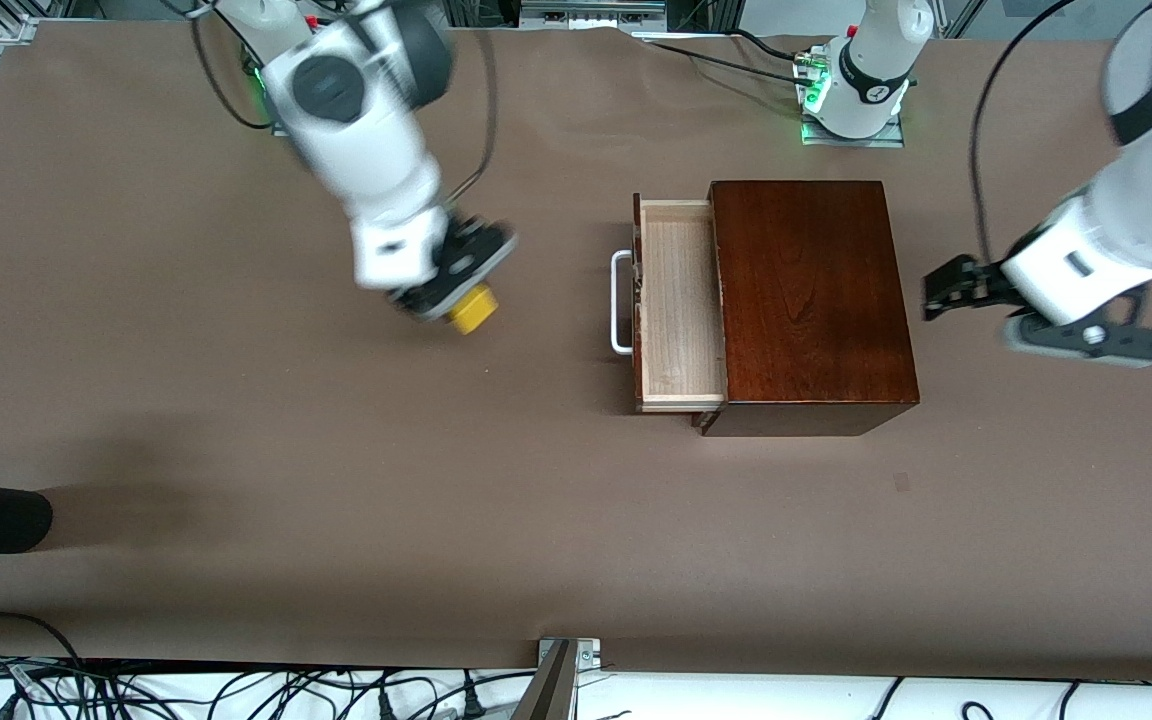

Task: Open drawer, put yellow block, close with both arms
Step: 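Carry the yellow cube with the right gripper over the open drawer, then lower the cube into the drawer and open the right gripper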

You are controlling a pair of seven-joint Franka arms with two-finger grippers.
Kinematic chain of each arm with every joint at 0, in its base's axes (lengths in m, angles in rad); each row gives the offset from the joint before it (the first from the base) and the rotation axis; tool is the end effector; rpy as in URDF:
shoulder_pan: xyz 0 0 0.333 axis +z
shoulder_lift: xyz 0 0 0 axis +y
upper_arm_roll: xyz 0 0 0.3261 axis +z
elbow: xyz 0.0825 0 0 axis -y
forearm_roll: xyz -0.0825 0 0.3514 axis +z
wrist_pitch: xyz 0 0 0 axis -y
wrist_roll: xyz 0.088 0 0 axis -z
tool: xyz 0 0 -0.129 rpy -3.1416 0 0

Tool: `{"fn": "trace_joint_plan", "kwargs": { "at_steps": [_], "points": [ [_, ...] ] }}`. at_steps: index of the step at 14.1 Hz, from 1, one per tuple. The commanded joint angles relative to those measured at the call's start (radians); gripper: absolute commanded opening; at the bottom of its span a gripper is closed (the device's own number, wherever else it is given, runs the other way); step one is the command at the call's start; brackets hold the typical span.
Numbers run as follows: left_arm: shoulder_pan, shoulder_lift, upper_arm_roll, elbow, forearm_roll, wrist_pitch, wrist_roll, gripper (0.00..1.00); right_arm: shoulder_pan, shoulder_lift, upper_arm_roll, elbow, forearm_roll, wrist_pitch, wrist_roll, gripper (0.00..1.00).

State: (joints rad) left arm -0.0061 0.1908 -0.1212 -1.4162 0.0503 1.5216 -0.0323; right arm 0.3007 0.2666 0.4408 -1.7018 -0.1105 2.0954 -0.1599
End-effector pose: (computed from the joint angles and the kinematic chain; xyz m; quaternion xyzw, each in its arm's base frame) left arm 0.5704 -0.0595 0.5720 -0.9979 0.0466 0.0408 0.0169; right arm 0.4793 0.3973 0.4630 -0.8918 -0.4458 -0.0719 0.0276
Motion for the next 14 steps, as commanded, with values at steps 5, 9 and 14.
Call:
{"fn": "trace_joint_plan", "kwargs": {
  "at_steps": [5,9,14],
  "points": [
    [-0.051,-0.229,0.172,-0.294,-0.070,0.132,0.028,1.00,0.338,0.291,-0.008,0.419,-0.069,-0.124,-0.044,0.00],
    [-0.052,-0.208,0.152,-0.245,-0.056,0.068,0.026,1.00,0.452,0.407,-0.011,0.511,-0.214,-0.120,-0.046,0.00],
    [-0.051,-0.205,0.144,-0.240,-0.055,0.065,0.026,1.00,0.459,0.483,-0.010,0.516,-0.327,-0.117,-0.073,0.00]
  ]
}}
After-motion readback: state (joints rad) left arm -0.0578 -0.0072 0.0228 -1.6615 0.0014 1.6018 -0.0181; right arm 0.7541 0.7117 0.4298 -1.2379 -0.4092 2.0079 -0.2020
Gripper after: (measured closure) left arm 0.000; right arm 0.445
